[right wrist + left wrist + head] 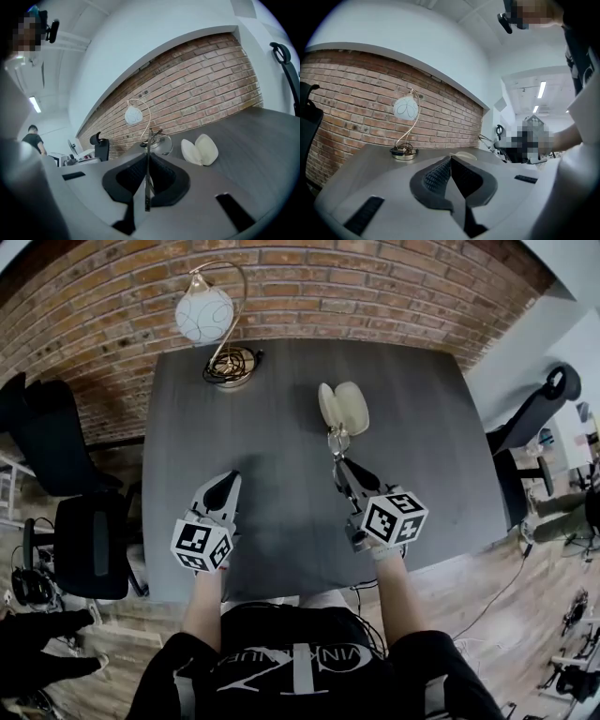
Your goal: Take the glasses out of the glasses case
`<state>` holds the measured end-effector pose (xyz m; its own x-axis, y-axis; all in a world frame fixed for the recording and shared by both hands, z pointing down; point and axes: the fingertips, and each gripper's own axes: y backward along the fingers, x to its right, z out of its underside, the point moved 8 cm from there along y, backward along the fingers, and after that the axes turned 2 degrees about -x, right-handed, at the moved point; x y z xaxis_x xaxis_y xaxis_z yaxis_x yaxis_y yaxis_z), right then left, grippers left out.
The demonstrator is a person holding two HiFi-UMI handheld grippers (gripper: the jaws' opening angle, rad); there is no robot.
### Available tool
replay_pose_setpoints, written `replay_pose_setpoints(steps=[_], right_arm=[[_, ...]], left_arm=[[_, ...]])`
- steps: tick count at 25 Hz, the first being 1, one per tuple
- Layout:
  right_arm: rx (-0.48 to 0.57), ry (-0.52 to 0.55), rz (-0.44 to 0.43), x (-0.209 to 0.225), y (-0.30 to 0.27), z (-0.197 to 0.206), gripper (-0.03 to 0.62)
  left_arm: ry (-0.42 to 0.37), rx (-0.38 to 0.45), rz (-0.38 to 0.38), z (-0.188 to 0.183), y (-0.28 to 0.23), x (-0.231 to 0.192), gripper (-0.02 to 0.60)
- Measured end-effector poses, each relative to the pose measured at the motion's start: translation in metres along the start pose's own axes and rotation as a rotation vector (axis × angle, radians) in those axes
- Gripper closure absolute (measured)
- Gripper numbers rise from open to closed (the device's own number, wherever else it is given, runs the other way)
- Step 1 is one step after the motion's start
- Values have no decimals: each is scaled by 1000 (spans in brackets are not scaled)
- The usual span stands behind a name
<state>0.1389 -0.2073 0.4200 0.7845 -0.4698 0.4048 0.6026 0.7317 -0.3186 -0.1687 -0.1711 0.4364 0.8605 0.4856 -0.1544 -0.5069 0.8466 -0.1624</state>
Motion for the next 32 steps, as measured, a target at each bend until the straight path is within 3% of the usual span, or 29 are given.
replay_pose_setpoints(steps=[15,32], right_arm=[[-13,89,-101,-13,47,13,560],[32,113,-169,-19,88,21,559]], left_arm=[[9,54,-171,-6,61,24,565],[-31,71,-243,-6,107,66,565]])
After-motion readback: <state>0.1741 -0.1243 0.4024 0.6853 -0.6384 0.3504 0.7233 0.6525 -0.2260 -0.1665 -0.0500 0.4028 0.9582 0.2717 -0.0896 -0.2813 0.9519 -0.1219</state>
